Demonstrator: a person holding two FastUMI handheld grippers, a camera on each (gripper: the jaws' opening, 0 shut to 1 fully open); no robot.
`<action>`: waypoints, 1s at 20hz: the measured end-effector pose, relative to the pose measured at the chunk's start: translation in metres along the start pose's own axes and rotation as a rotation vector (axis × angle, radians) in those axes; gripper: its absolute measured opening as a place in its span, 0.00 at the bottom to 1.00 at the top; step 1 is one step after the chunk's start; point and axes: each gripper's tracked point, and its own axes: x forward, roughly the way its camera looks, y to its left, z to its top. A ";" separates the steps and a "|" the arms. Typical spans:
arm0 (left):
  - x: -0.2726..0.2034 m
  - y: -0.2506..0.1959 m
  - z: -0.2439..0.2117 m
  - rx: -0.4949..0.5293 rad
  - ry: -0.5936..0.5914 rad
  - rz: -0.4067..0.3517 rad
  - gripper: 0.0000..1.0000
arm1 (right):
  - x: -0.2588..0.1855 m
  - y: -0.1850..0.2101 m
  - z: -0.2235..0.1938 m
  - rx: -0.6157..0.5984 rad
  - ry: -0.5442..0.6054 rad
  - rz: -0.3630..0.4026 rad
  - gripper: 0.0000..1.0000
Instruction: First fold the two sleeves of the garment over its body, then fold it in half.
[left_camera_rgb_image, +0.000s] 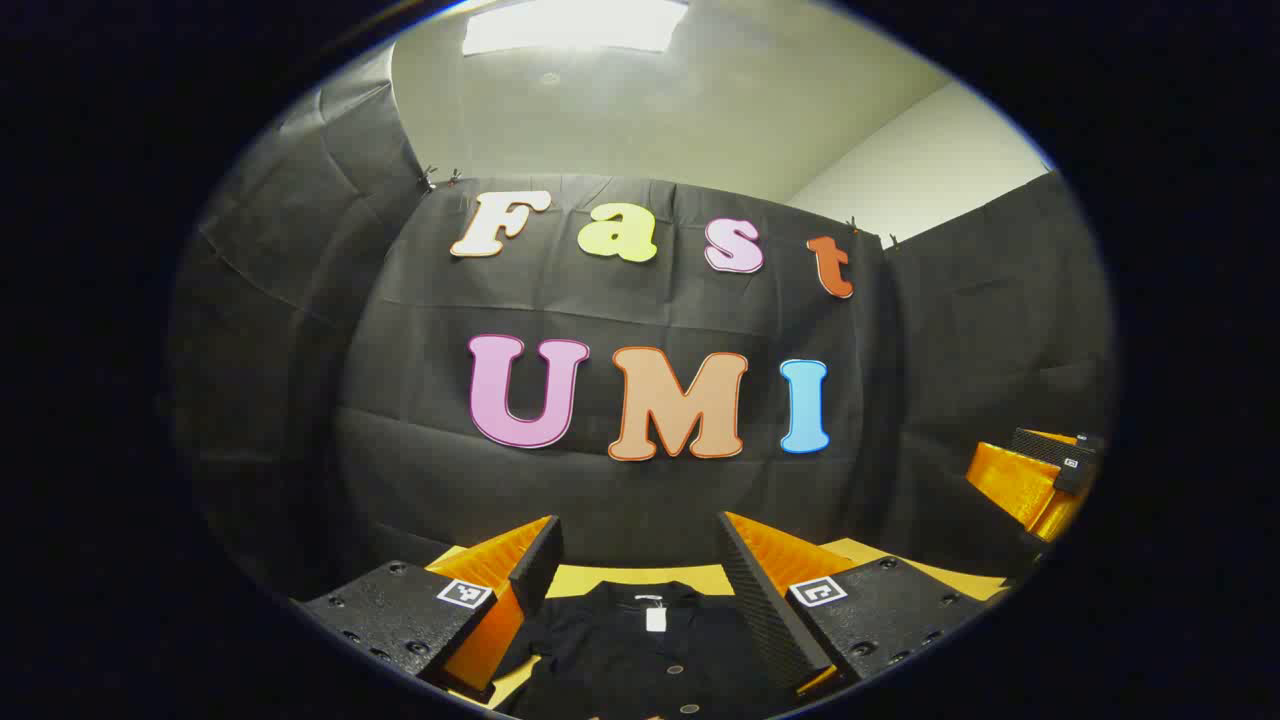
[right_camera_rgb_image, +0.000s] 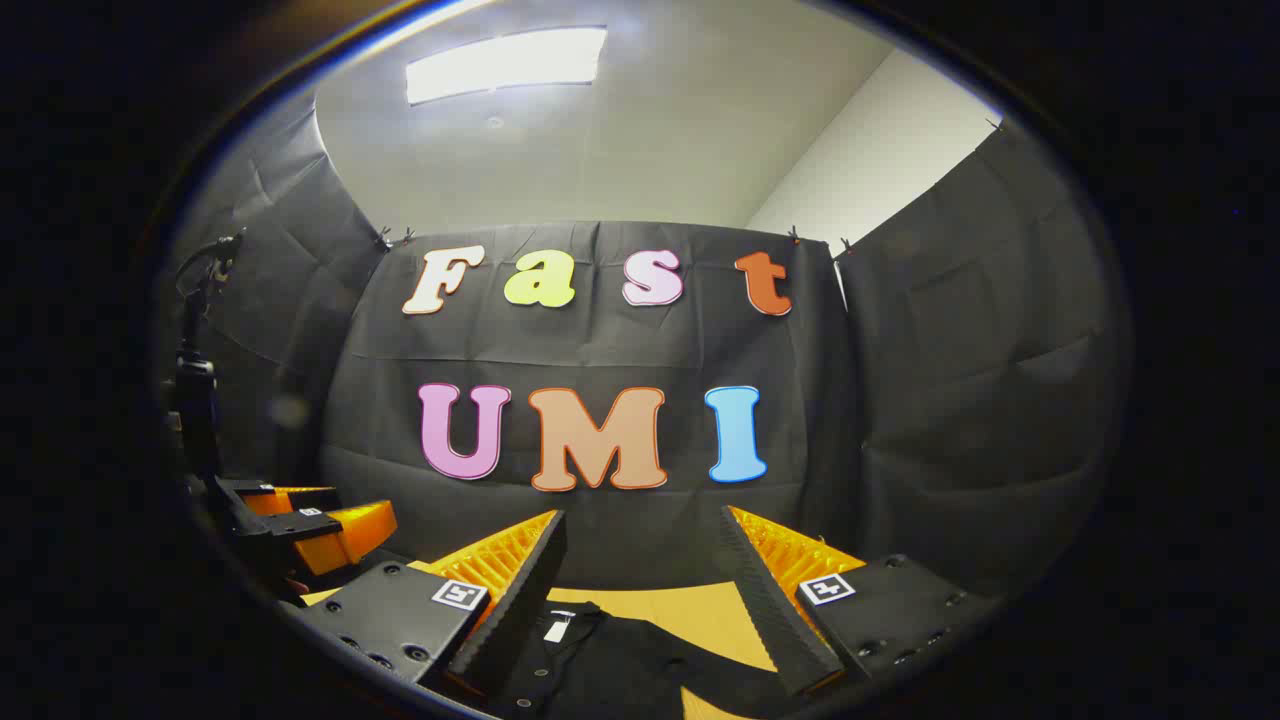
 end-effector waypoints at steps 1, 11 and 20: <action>-0.002 0.002 0.004 0.003 -0.007 -0.001 0.92 | 0.000 0.003 0.001 -0.001 -0.002 0.005 0.97; -0.012 0.023 0.017 -0.012 -0.053 0.025 0.92 | 0.002 0.016 0.007 0.016 -0.024 -0.005 0.94; -0.018 0.031 0.020 0.012 -0.045 0.028 0.92 | 0.001 0.030 0.005 0.033 -0.023 0.015 0.95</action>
